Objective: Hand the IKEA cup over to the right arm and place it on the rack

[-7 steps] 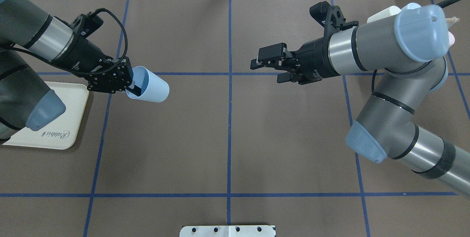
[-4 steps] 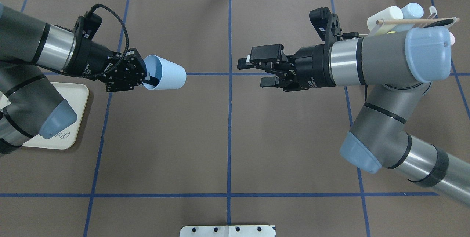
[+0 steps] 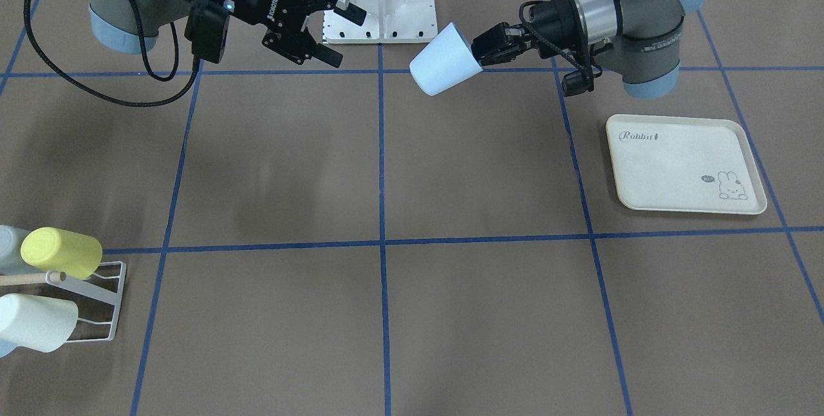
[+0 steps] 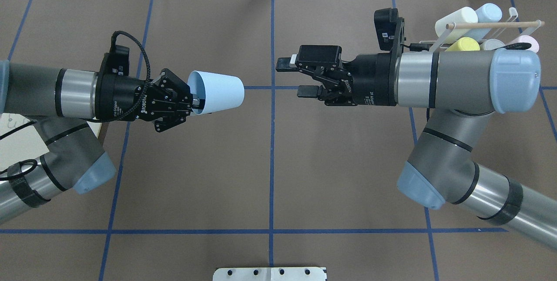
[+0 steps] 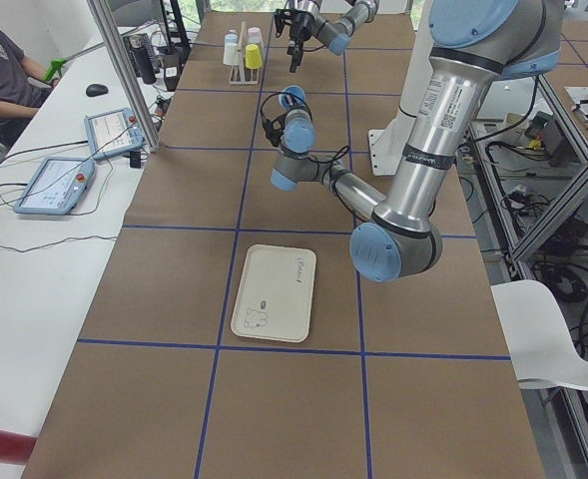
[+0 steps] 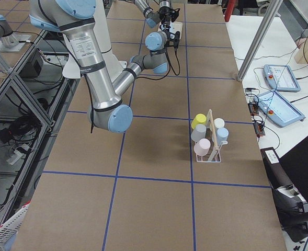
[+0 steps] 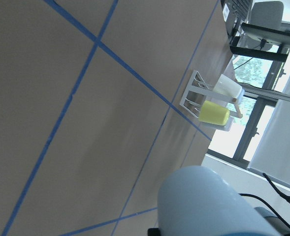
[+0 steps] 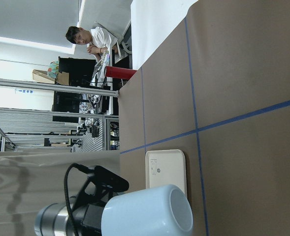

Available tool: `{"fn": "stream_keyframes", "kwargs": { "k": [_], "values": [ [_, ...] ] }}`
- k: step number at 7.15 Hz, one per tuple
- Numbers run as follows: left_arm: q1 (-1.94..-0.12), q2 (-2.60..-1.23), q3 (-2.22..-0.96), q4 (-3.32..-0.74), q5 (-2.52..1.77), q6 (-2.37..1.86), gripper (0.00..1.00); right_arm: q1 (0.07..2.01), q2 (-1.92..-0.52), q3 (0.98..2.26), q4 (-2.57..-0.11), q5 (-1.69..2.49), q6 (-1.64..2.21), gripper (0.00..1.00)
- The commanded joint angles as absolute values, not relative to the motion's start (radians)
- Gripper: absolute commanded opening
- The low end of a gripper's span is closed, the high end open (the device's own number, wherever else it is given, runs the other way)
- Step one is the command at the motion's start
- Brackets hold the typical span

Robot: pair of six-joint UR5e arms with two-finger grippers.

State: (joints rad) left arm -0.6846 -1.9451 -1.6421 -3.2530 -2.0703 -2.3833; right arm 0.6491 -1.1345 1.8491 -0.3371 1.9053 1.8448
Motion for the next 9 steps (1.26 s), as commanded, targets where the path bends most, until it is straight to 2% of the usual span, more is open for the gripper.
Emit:
{"fn": "stream_keyframes", "kwargs": {
  "k": [1,2,5,9],
  "values": [
    [-0.617,-1.974,-1.577,-3.49,-1.93,-2.631,0.0,0.634,-1.134,1.836,-0.246,1.876,1.873,0.97],
    [-0.606,-2.018,-1.51,-3.605,-1.88,-2.731,0.0,0.621,-1.132,1.836,-0.212,1.875,1.873,0.97],
    [-0.467,-2.051,-1.499,-3.766,-1.677,-2.807,0.0,0.575,-1.108,1.783,-0.051,1.847,1.897,0.96],
    [-0.449,-2.092,-1.493,-3.792,-1.628,-2.859,0.0,0.551,-1.065,1.764,-0.014,1.845,1.904,0.97]
  ]
}}
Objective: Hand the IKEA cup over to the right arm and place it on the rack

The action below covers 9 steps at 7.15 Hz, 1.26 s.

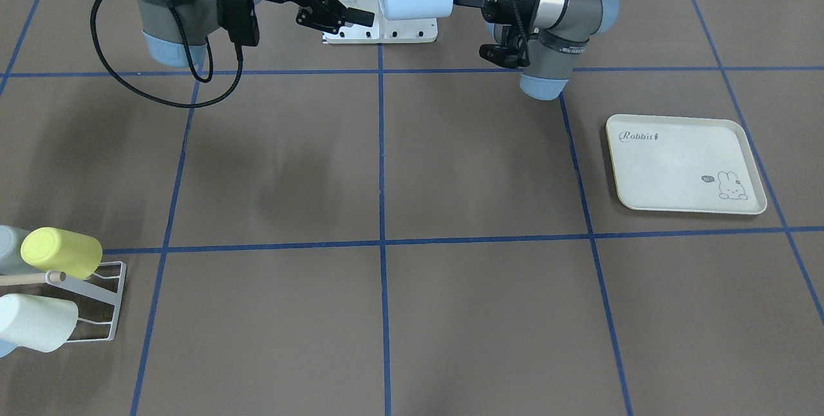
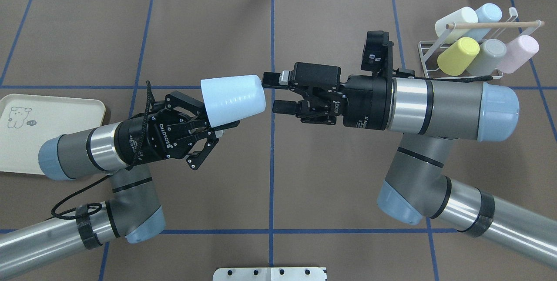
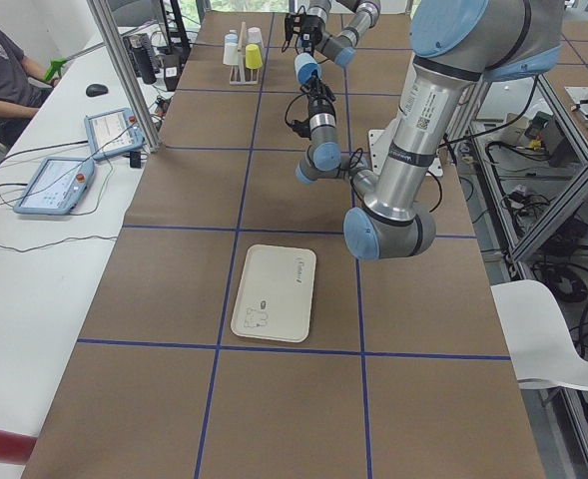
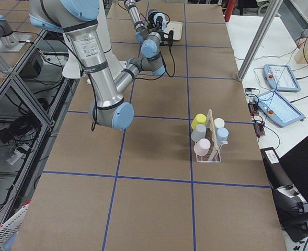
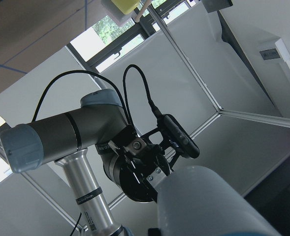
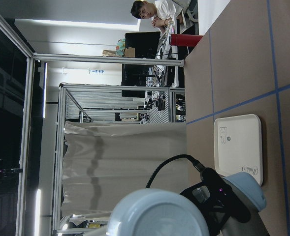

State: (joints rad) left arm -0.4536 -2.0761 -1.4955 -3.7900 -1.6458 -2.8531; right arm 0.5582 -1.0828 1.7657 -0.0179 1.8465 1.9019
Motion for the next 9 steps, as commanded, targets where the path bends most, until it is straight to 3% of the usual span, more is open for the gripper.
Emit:
{"fn": "stream_keyframes", "kwargs": {
  "k": [1,4,8,9],
  "values": [
    [-0.437,-2.095,-1.493,-3.792,-1.617,-2.859,0.0,0.548,-1.063,1.763,-0.014,1.847,1.905,0.97],
    [-0.436,-2.102,-1.493,-3.8,-1.617,-2.861,0.0,0.546,-1.046,1.752,-0.012,1.845,1.904,0.96],
    [-0.422,-2.1,-1.489,-3.813,-1.612,-2.859,0.0,0.546,-1.046,1.75,0.002,1.845,1.904,0.77],
    [-0.422,-2.099,-1.488,-3.813,-1.612,-2.858,0.25,0.546,-1.046,1.75,0.002,1.845,1.904,0.57]
  ]
}}
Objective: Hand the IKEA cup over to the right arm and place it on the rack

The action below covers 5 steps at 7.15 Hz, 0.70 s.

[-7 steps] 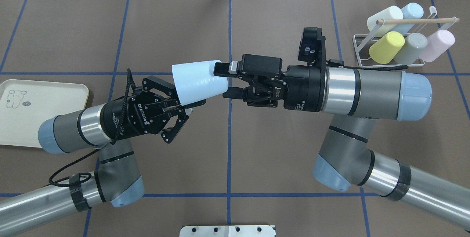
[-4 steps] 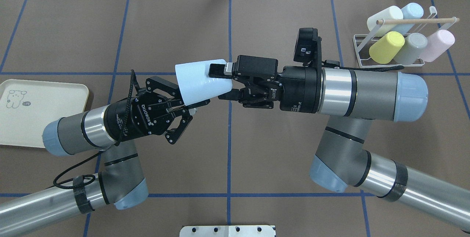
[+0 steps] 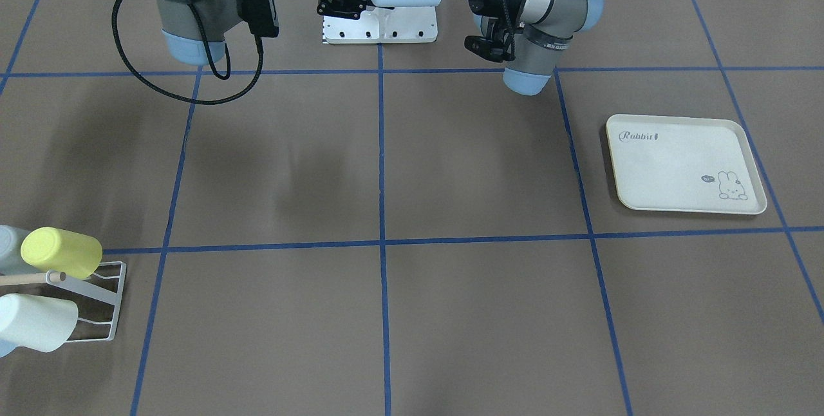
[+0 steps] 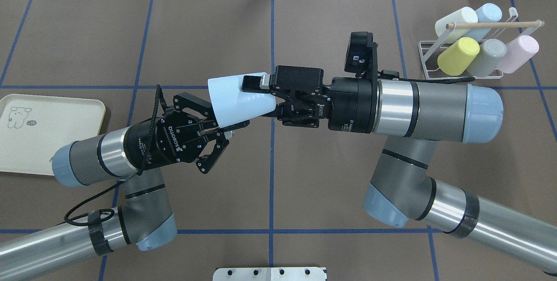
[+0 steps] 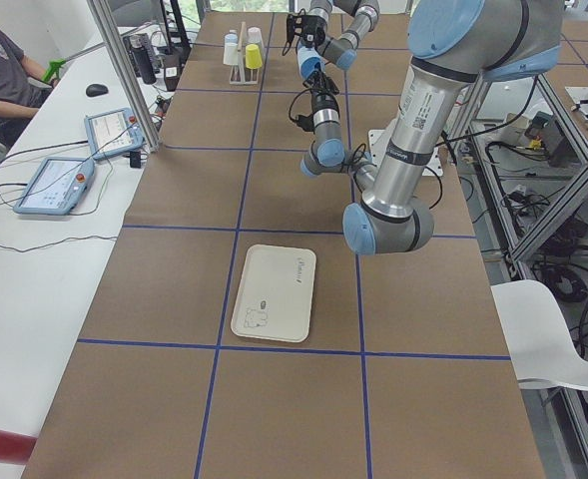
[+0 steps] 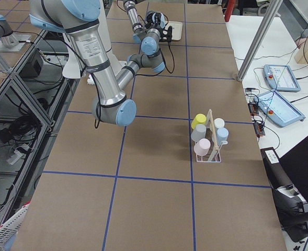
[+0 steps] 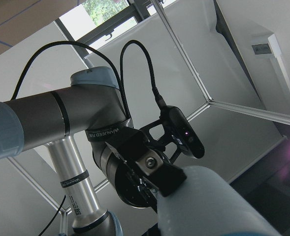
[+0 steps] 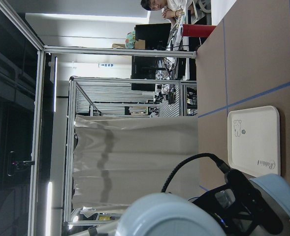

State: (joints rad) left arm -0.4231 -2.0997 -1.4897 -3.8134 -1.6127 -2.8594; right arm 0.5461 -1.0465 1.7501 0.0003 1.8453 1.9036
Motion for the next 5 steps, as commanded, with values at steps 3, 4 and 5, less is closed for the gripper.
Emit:
{"fn": "stream_keyframes", "kwargs": {
  "k": [3,4,5],
  "values": [
    [-0.426,-2.088,-1.499,-3.813,-1.611,-2.853,1.0,0.545,-1.046,1.75,0.003,1.847,1.904,0.28],
    [-0.437,-2.063,-1.506,-3.818,-1.612,-2.847,1.0,0.548,-1.046,1.753,0.006,1.845,1.904,0.28],
    [-0.461,-1.989,-1.517,-3.823,-1.612,-2.817,1.0,0.552,-1.052,1.753,0.038,1.842,1.91,0.28]
  ]
}}
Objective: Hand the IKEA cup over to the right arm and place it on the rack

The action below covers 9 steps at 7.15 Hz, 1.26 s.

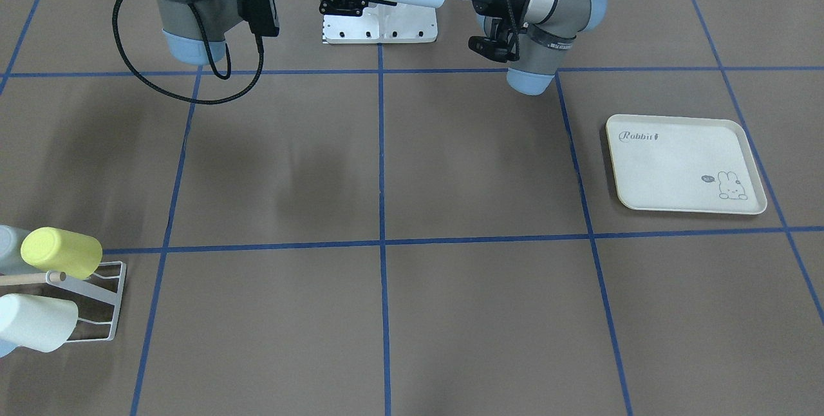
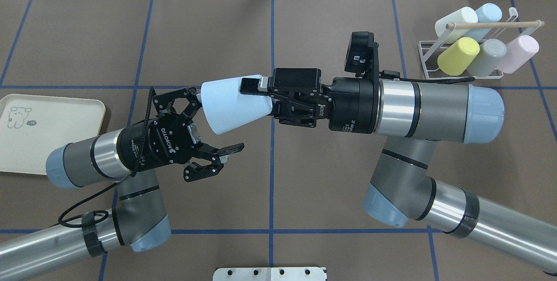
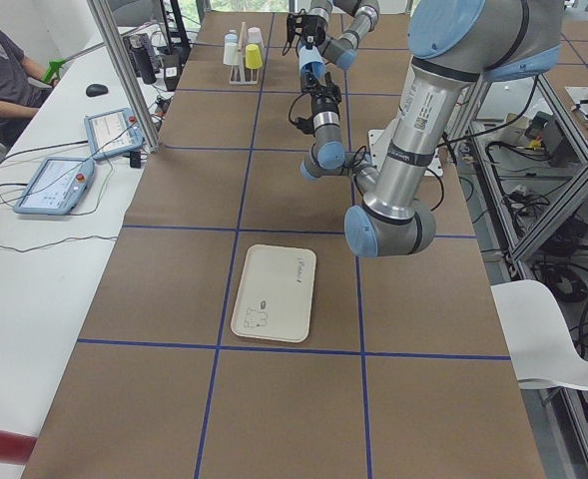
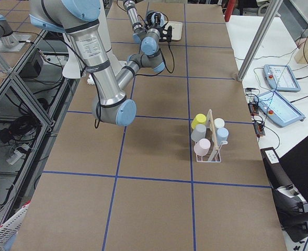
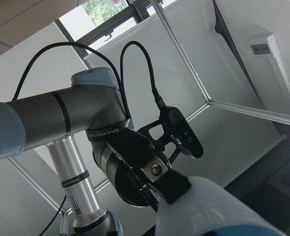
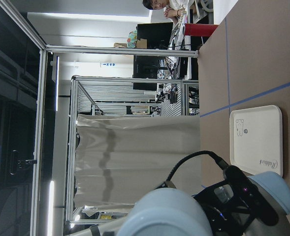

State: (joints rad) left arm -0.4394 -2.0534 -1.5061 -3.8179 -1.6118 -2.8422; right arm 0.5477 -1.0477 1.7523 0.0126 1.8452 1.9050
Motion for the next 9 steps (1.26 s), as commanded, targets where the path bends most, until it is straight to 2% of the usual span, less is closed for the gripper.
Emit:
{"fn": "stream_keyframes", "kwargs": {
  "k": [1,3,4,6,7,9],
  "values": [
    [-0.483,-1.947,-1.523,-3.823,-1.612,-2.76,1.0,0.564,-1.063,1.759,0.044,1.81,1.914,0.28],
    [-0.593,-1.925,-1.505,-3.8,-1.624,-2.695,1.0,0.699,-1.136,1.752,0.032,1.822,1.882,0.28],
    [-0.674,-1.924,-1.461,-3.772,-1.693,-2.654,1.0,0.766,-1.217,1.75,0.025,1.847,1.823,0.28],
    [-0.817,-1.925,-1.445,-3.598,-1.933,-2.481,1.0,0.901,-1.252,1.711,-0.093,1.961,1.677,0.28],
    [-0.863,-1.925,-1.44,-3.489,-2.015,-2.342,1.0,1.013,-1.246,1.641,-0.135,2.085,1.579,0.28],
    [-0.923,-1.925,-1.445,-3.237,-2.13,-2.074,1.0,1.171,-1.243,1.615,-0.326,2.222,1.362,0.29]
  ]
}}
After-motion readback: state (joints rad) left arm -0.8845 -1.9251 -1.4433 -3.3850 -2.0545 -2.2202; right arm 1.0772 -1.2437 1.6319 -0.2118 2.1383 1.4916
